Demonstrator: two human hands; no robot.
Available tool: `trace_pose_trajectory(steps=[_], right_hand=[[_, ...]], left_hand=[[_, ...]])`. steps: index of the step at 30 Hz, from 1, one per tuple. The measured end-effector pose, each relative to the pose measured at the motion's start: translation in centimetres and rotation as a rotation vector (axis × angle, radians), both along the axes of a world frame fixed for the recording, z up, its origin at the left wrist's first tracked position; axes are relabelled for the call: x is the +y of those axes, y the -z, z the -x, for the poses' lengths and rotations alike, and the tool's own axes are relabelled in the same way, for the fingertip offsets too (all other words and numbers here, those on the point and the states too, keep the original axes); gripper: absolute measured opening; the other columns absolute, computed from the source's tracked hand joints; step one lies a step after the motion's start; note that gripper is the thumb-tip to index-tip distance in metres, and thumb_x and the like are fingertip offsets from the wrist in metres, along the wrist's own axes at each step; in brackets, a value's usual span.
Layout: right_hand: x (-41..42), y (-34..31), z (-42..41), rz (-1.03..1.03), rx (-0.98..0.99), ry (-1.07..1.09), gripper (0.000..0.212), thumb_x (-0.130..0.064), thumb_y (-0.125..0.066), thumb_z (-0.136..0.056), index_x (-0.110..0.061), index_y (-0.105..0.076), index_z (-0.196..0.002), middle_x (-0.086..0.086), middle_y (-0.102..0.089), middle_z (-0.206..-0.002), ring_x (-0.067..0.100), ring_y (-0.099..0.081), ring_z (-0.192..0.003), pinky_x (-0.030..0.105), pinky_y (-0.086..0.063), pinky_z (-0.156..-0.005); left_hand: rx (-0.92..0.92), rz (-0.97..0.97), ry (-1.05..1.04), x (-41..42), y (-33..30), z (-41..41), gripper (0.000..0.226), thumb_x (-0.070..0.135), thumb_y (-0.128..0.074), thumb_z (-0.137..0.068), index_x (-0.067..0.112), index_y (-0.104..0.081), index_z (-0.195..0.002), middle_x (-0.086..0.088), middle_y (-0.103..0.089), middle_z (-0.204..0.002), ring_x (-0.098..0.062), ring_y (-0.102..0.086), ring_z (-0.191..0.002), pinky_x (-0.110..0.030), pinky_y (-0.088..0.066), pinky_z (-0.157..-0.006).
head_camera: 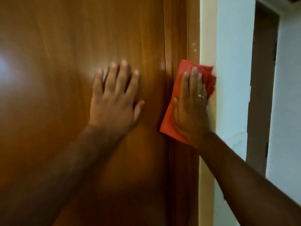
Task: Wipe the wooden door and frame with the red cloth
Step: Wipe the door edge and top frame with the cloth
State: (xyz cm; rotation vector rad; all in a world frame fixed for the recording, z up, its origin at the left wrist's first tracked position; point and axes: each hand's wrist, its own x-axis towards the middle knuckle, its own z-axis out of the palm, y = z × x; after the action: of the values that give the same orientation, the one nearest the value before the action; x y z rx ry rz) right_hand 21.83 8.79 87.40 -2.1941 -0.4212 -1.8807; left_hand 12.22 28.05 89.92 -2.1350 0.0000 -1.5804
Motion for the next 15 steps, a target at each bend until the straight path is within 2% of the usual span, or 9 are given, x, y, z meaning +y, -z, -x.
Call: trace_pose_trajectory(steps=[2, 4, 7, 10, 12, 15], right_hand=[[0.0, -2.9, 0.3, -0.023, 0.005, -0.035, 0.065, -0.033, -0.045, -0.098, 0.000, -0.026, -0.150, 0.027, -0.025, -0.156, 0.044, -0.022, -0.144, 0.051, -0.018, -0.116], [-0.2, -3.0, 0.8, -0.013, 0.017, -0.110, 0.067, -0.034, -0.045, -0.097, 0.001, -0.024, -0.151, 0.026, -0.020, -0.158, 0.043, -0.017, -0.146, 0.052, -0.016, -0.118], [-0.7, 0.7, 1.3, 0.021, 0.045, -0.219, 0.069, -0.032, -0.047, -0.097, 0.002, -0.021, -0.151, 0.024, -0.015, -0.159, 0.040, -0.011, -0.148, 0.056, -0.017, -0.117], [-0.8, 2.9, 1.5, 0.070, 0.070, -0.248, 0.067, -0.030, -0.046, -0.096, 0.005, -0.025, -0.149, 0.027, -0.018, -0.157, 0.043, -0.015, -0.146, 0.058, -0.018, -0.115], [-0.9, 0.5, 1.4, 0.101, 0.058, -0.219, 0.064, -0.030, -0.039, -0.098, 0.006, -0.025, -0.149, 0.028, -0.017, -0.157, 0.045, -0.014, -0.146, 0.057, -0.014, -0.117], [-0.8, -8.2, 0.6, 0.098, -0.016, -0.109, 0.062, -0.024, -0.037, -0.102, 0.002, -0.012, -0.153, 0.026, -0.006, -0.160, 0.043, -0.006, -0.148, 0.056, -0.009, -0.119]], left_hand=[[-0.015, 0.042, -0.043, 1.0, -5.3, 0.2, 0.078, 0.060, -0.033, -0.096, 0.014, -0.019, -0.158, -0.022, -0.013, -0.165, -0.040, -0.010, -0.151, -0.060, -0.003, -0.120], [-0.008, 0.055, -0.069, 1.8, -8.0, 0.4, 0.081, 0.066, -0.026, -0.095, 0.017, -0.014, -0.159, -0.022, -0.009, -0.166, -0.041, -0.007, -0.152, -0.064, -0.004, -0.120], [-0.012, 0.036, -0.080, 2.2, -8.2, 0.3, 0.082, 0.068, -0.018, -0.095, 0.019, -0.011, -0.160, -0.022, -0.006, -0.166, -0.040, -0.004, -0.152, -0.066, -0.004, -0.119], [-0.023, 0.026, -0.072, 2.2, -7.9, 0.0, 0.081, 0.067, -0.014, -0.095, 0.018, -0.012, -0.160, -0.022, -0.008, -0.166, -0.041, -0.005, -0.152, -0.066, -0.005, -0.119], [-0.039, 0.024, -0.077, 2.4, -8.0, -0.1, 0.081, 0.066, -0.013, -0.095, 0.018, -0.011, -0.160, -0.022, -0.008, -0.166, -0.041, -0.006, -0.152, -0.066, -0.006, -0.119], [-0.039, 0.015, -0.099, 2.3, -7.9, -0.4, 0.081, 0.067, -0.011, -0.095, 0.019, -0.010, -0.160, -0.021, -0.008, -0.166, -0.040, -0.006, -0.152, -0.066, -0.005, -0.119]])
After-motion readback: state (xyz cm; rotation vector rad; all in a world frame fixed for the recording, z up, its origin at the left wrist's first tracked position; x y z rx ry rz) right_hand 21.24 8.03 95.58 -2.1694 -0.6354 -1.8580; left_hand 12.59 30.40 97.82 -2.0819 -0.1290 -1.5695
